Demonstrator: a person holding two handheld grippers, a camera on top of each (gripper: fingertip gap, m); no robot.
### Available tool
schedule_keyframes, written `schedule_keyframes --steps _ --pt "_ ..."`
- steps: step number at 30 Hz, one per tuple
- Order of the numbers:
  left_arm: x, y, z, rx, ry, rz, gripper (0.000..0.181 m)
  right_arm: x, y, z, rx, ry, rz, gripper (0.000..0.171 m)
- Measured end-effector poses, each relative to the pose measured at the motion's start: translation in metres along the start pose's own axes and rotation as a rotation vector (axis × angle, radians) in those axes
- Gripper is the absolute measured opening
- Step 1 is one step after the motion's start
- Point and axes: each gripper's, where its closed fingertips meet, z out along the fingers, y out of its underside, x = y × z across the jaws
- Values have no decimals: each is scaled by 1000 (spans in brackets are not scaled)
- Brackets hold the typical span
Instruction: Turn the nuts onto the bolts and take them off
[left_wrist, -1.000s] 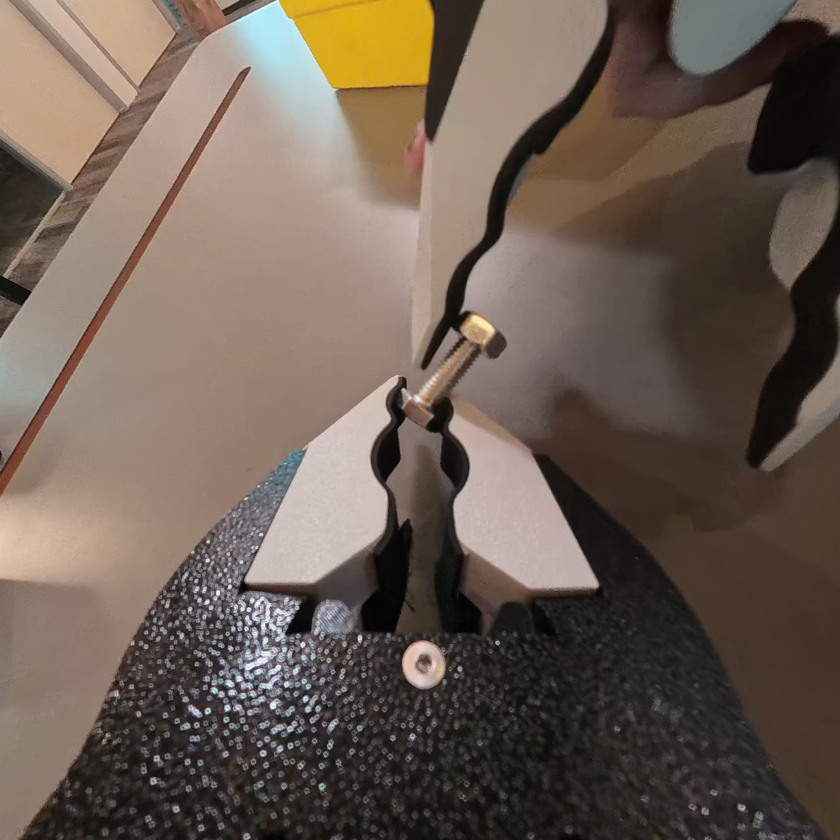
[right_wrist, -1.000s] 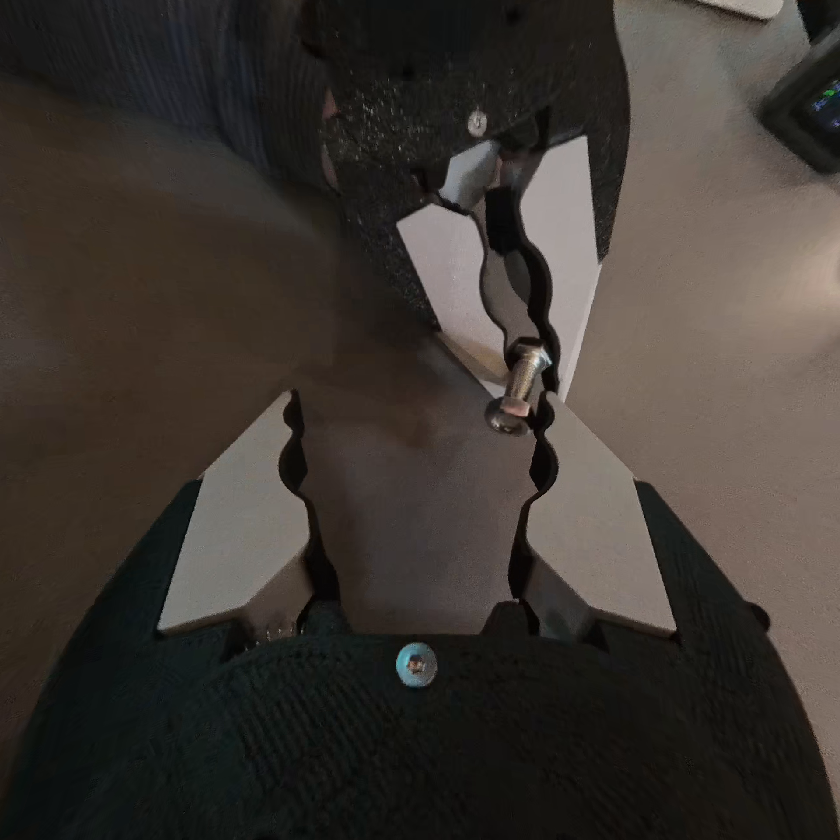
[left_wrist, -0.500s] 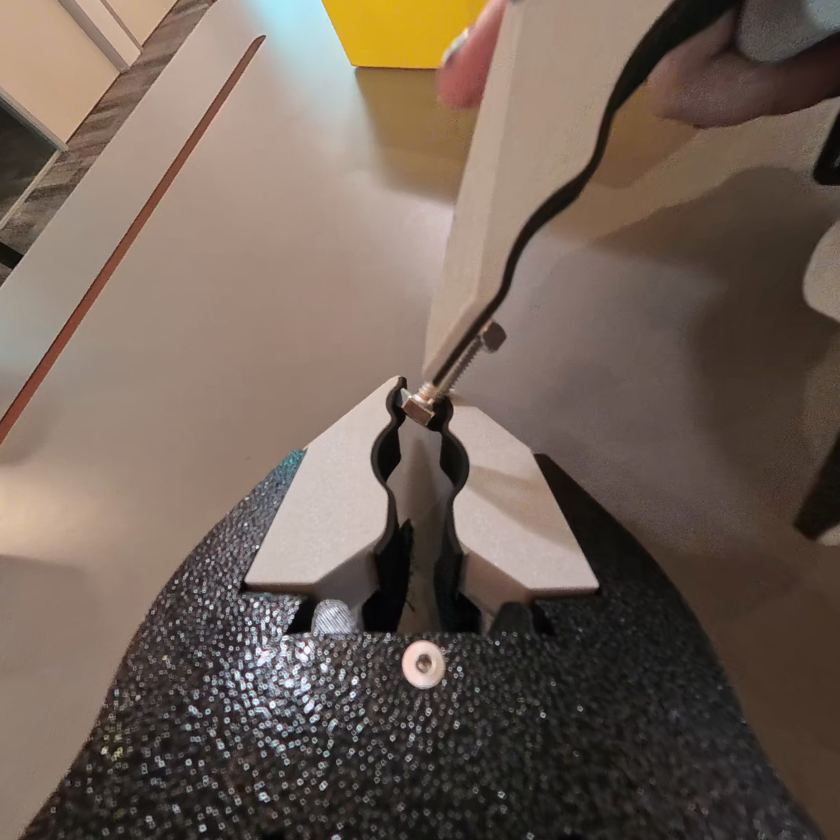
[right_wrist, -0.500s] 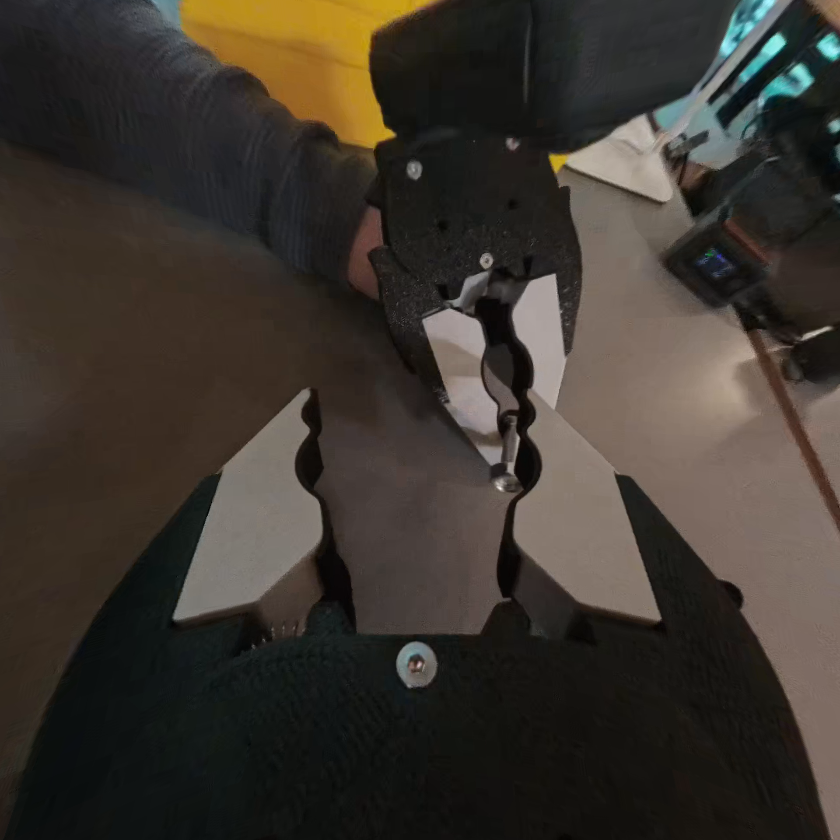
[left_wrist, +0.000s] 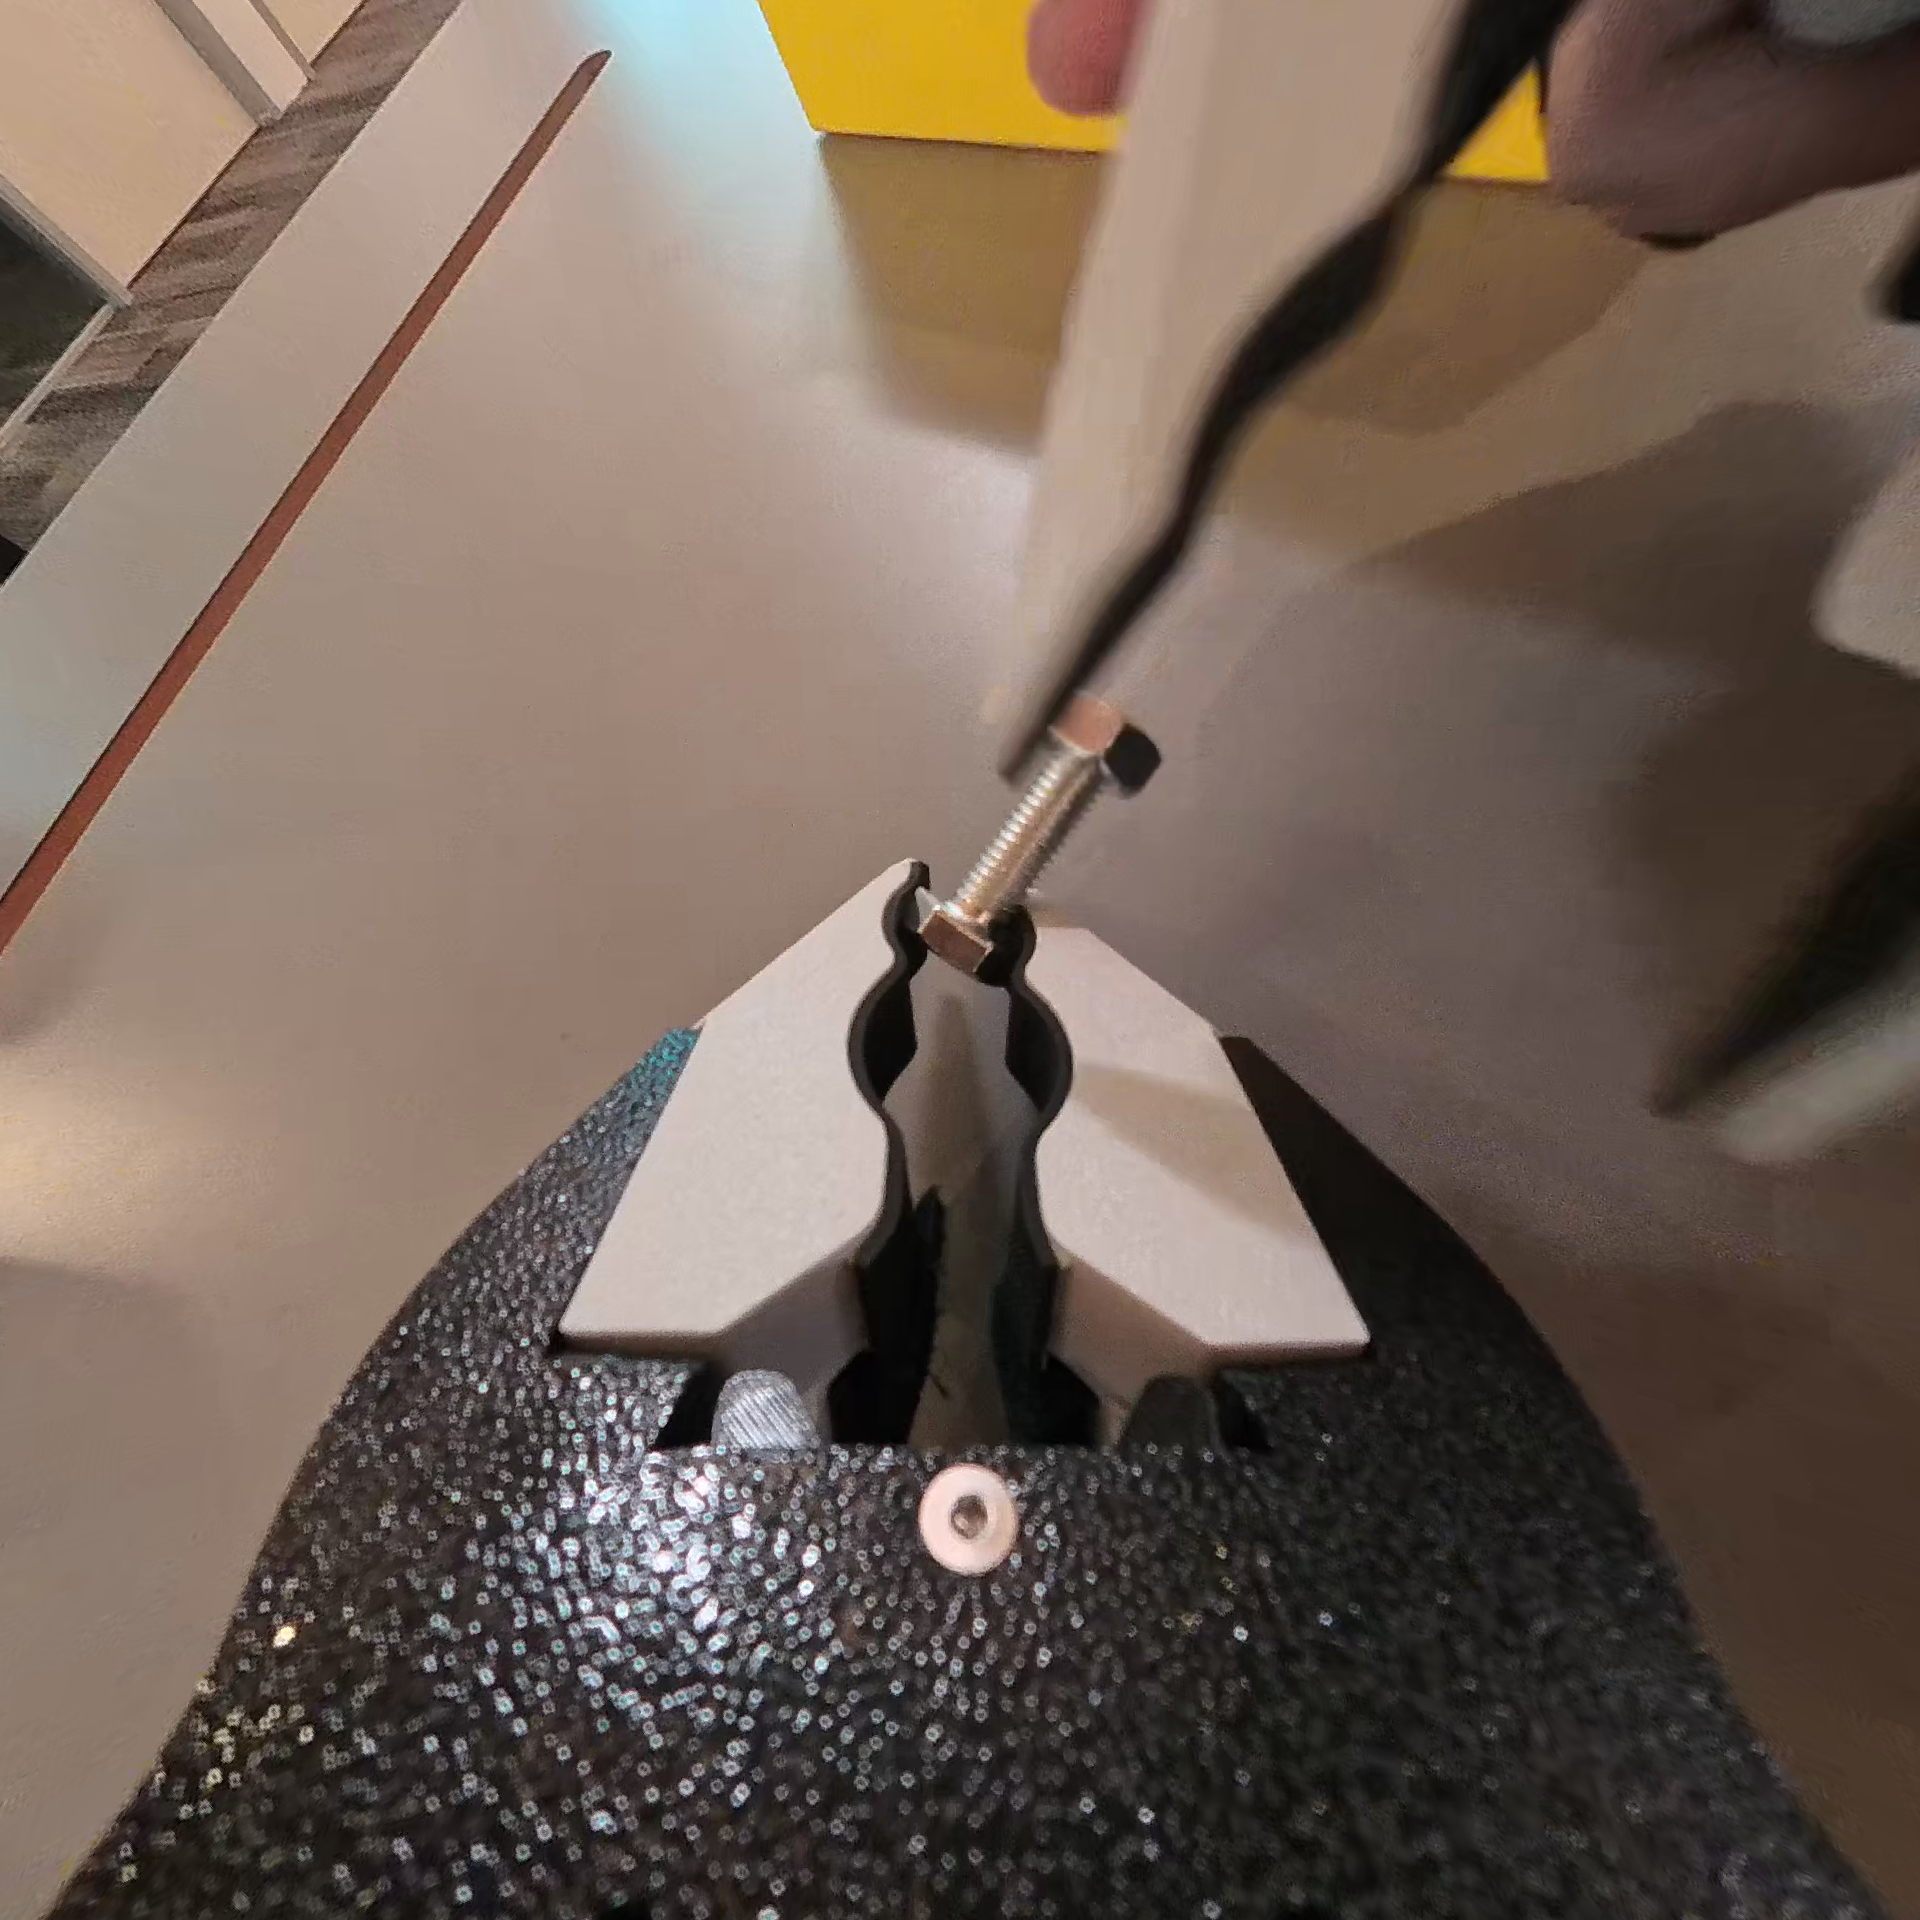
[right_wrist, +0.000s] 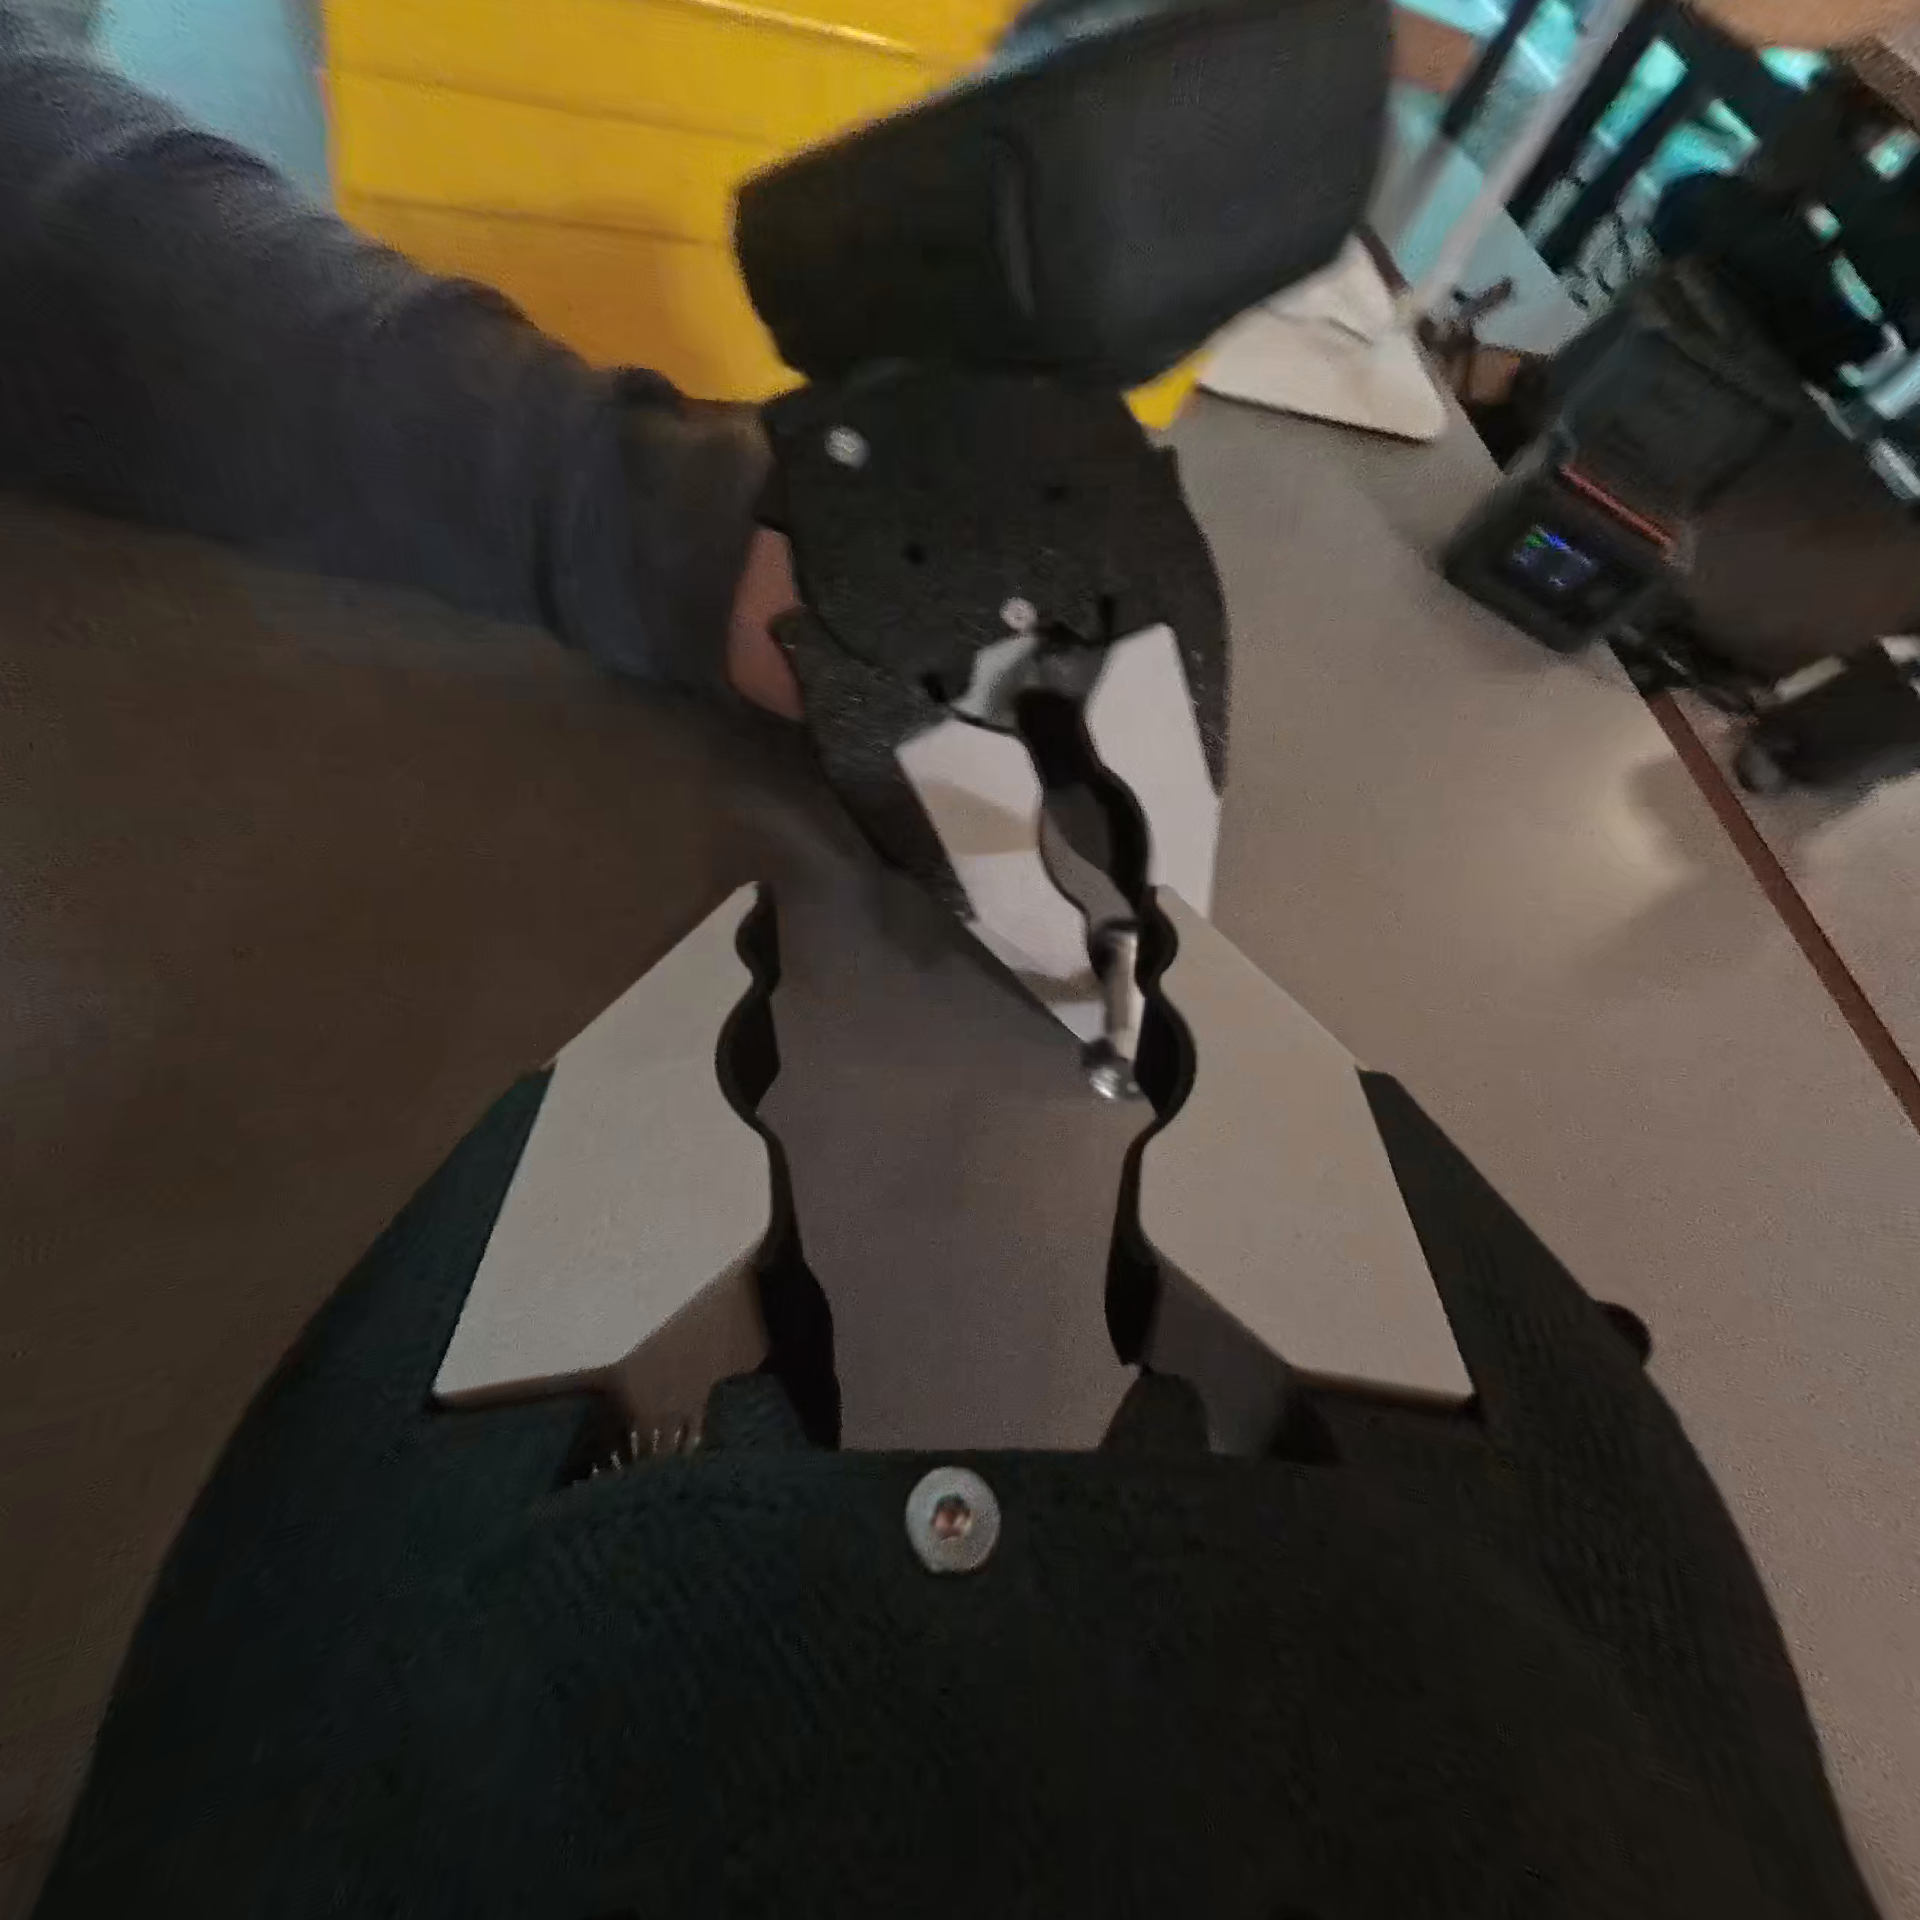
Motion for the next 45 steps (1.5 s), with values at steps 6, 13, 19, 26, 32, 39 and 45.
schedule_keyframes --steps 6,13,19,26,32,39,45 --pt "0 0 0 2 -4 7 10 29 45 3 -126 -2 405 41" --pt "1 -1 -2 11 -4 30 10 31 31 2 -30 10 256 16" --pt "0 1 -5 -1 7 -48 10 35 27 5 -110 291 -569 16" --pt "-4 -11 -19 123 147 -384 10 45 3 -7 -41 549 -822 21" --pt "-22 -26 -29 236 -30 -239 10 33 -2 -8 169 91 119 53" --pt "-9 -22 -17 169 -27 -115 10 16 -24 -11 297 19 73 60" --pt "-16 -24 -19 186 -70 -118 10 41 12 -6 104 83 275 53"
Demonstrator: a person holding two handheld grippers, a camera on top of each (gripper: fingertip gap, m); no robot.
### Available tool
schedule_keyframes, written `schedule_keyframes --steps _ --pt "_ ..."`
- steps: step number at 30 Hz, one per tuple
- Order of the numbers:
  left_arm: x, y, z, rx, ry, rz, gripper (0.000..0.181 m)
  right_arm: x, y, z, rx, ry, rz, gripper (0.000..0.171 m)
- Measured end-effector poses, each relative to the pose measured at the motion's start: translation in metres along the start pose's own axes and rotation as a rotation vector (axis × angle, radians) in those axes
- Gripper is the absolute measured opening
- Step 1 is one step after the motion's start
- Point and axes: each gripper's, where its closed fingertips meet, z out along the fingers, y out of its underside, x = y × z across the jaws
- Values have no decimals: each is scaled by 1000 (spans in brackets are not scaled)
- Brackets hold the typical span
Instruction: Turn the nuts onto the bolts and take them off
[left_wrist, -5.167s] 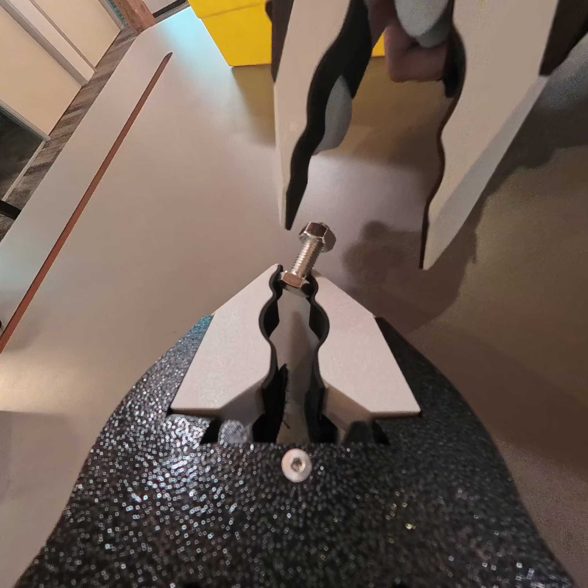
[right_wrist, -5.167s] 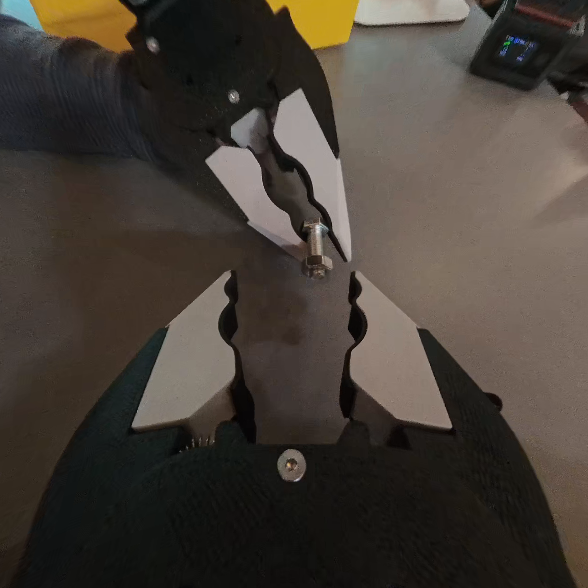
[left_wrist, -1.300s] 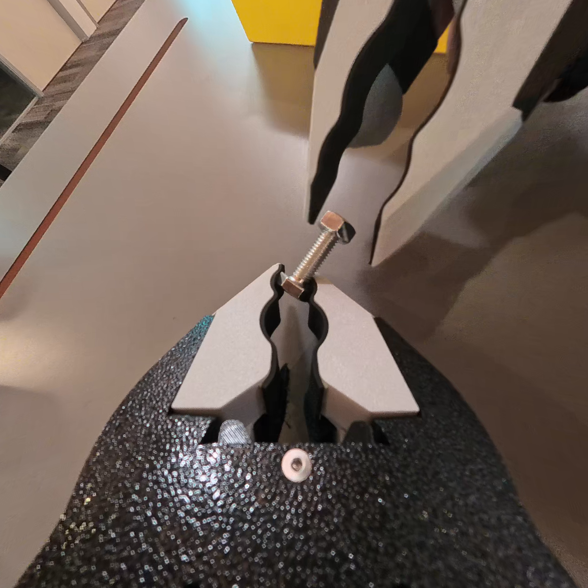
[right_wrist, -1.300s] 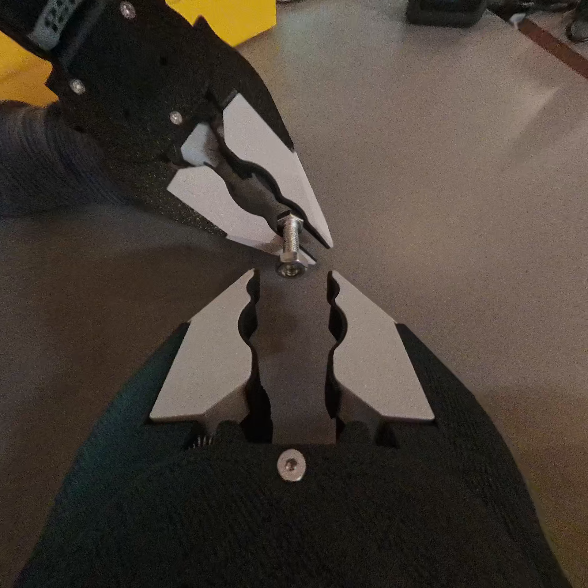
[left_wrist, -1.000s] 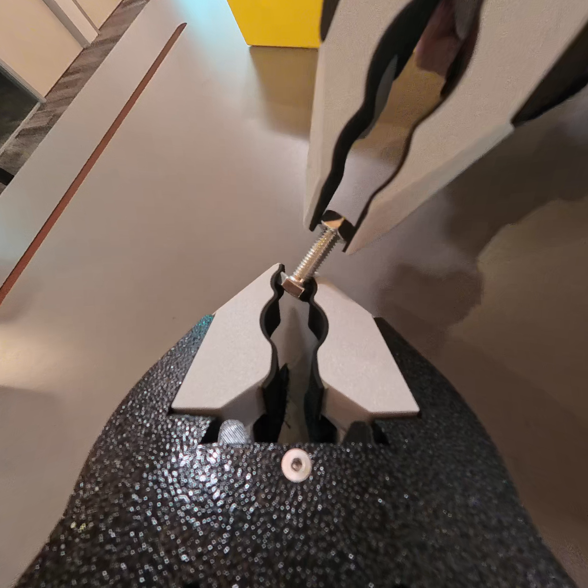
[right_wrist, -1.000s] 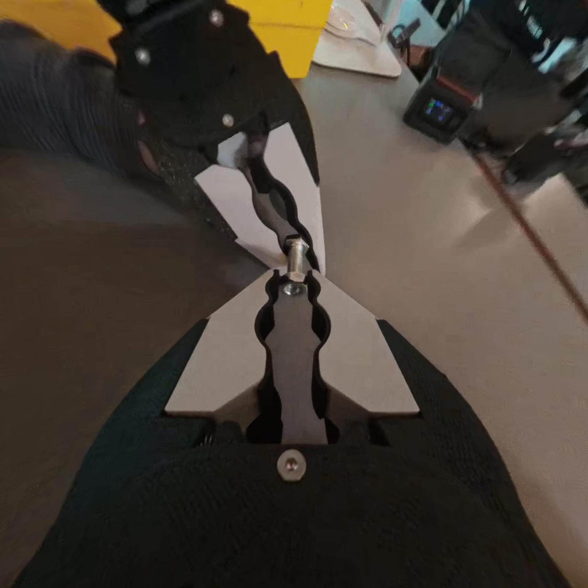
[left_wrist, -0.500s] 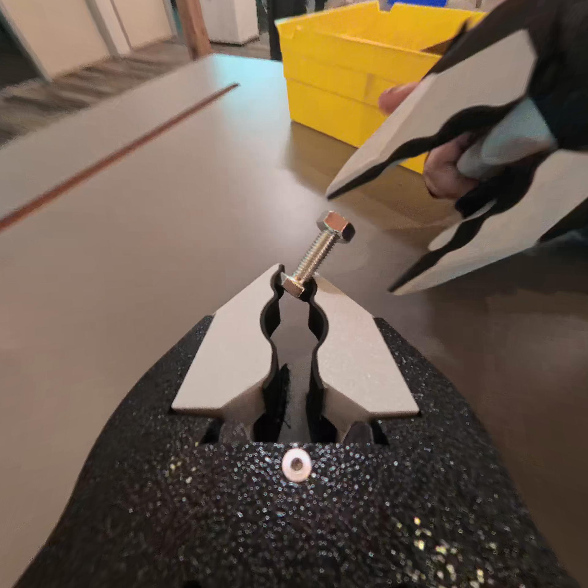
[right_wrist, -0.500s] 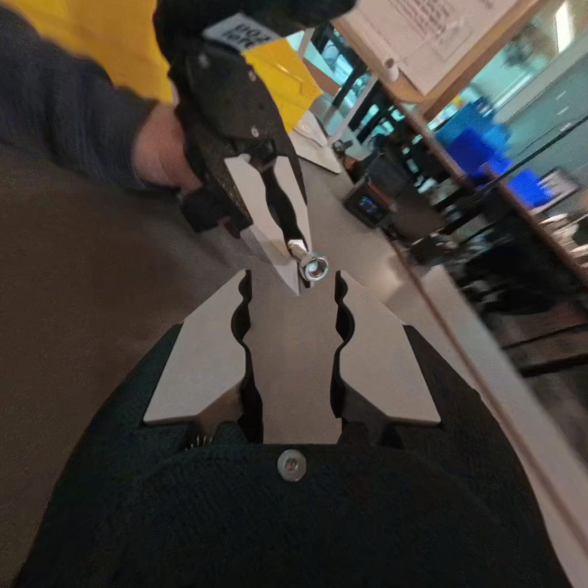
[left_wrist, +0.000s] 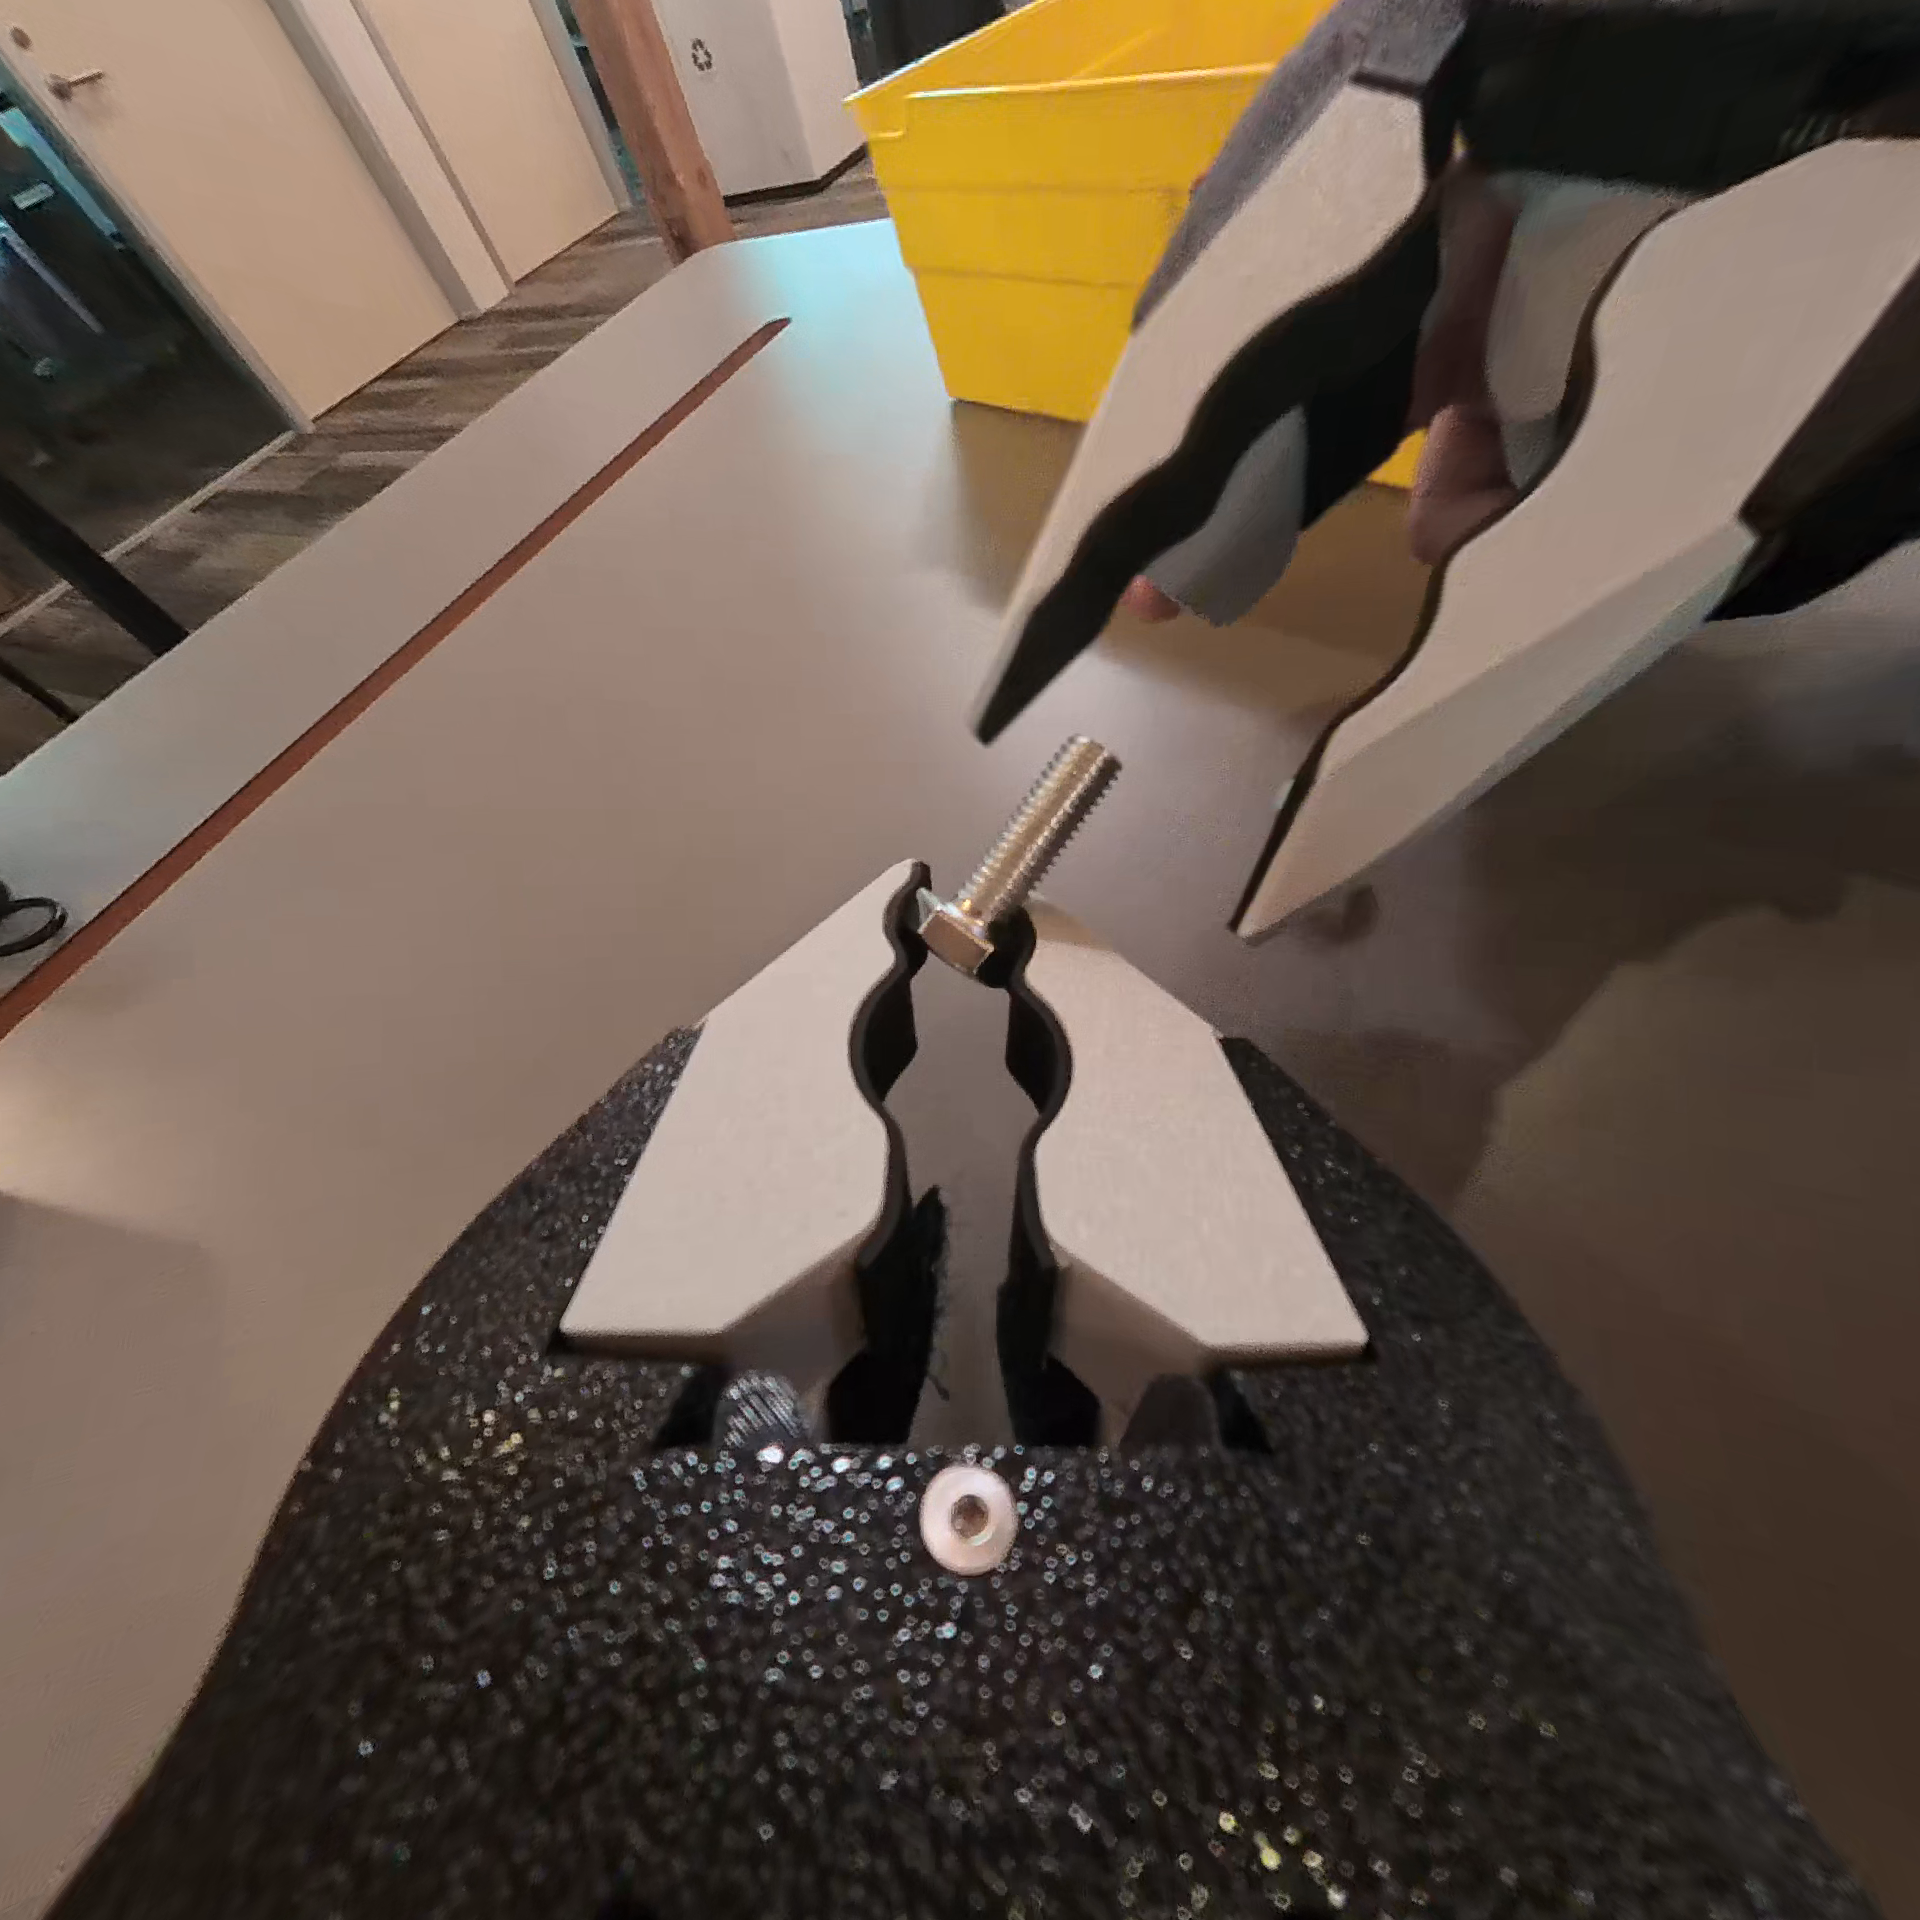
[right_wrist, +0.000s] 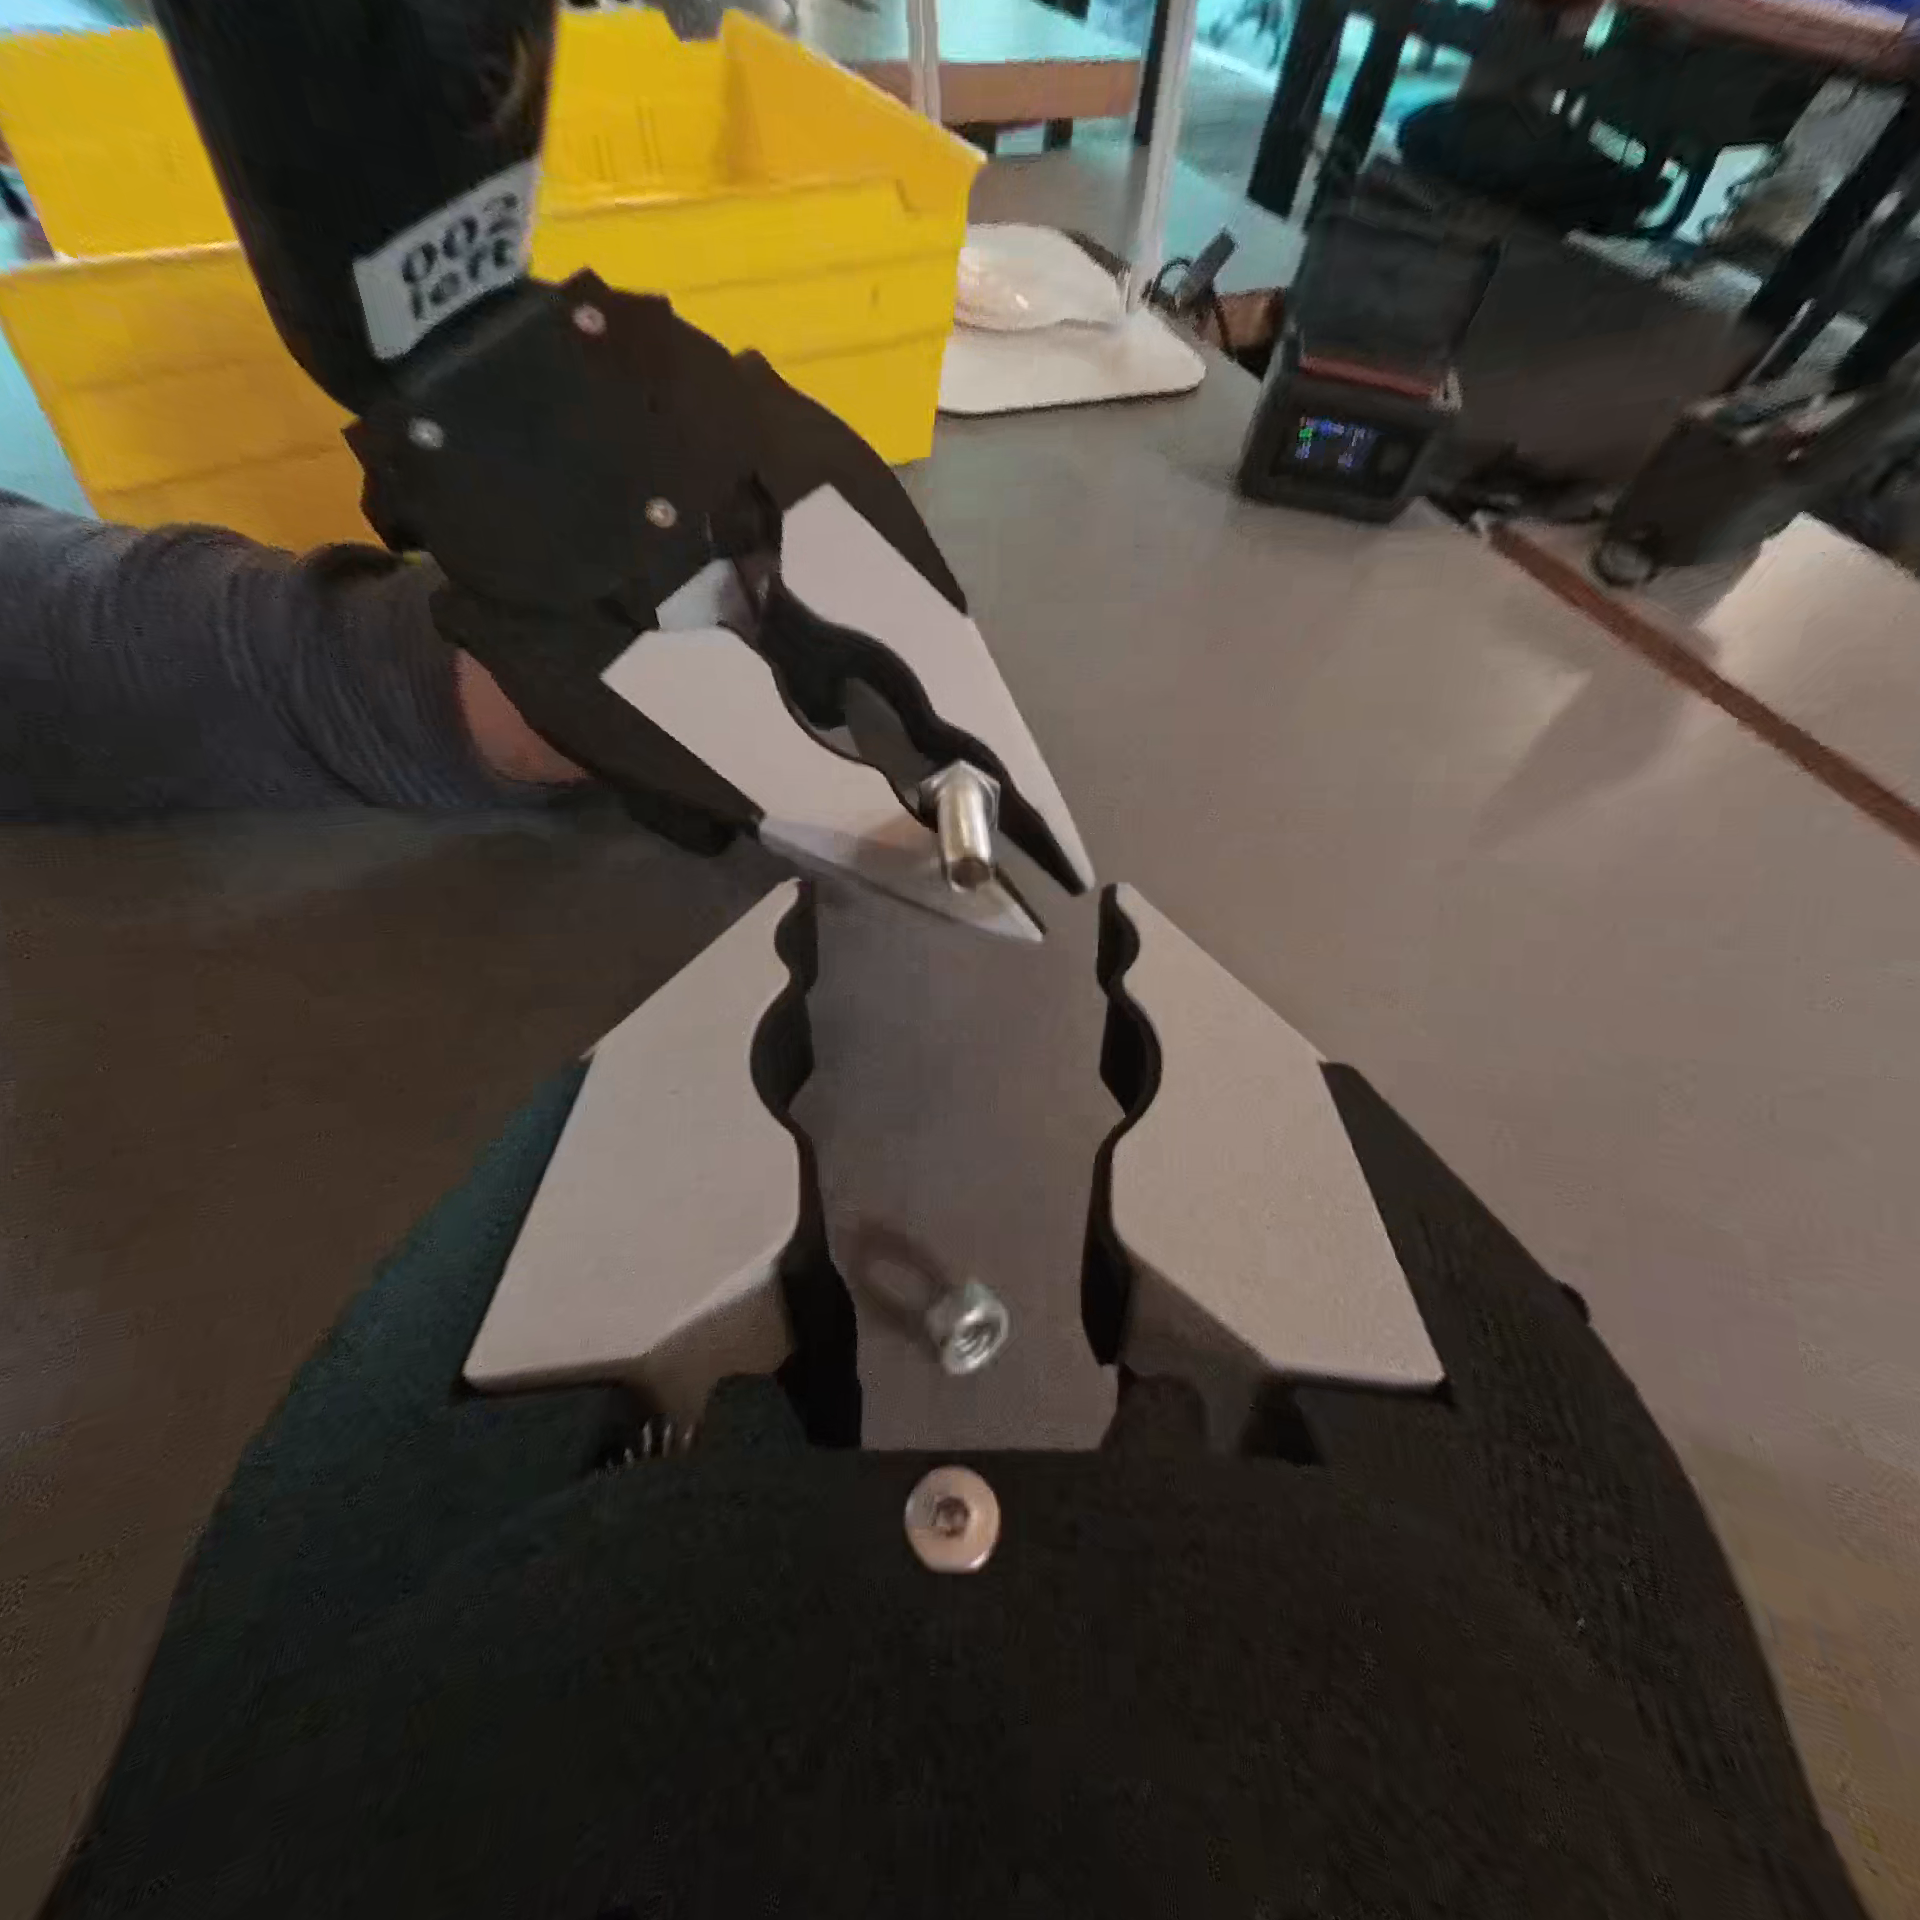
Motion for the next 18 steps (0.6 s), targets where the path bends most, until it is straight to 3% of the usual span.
schedule_keyframes --steps 4,8,13,18 --pt "-12 6 -1 -28 -54 -37 10 2 26 4 -143 -32 46 46" --pt "-20 6 -2 -19 -116 -30 10 22 40 13 -171 78 -35 45" --pt "-30 2 -8 15 -180 -39 11 55 18 11 -27 487 -314 27" --pt "-33 0 -10 37 -193 -50 11 42 -15 -2 70 464 -448 21"
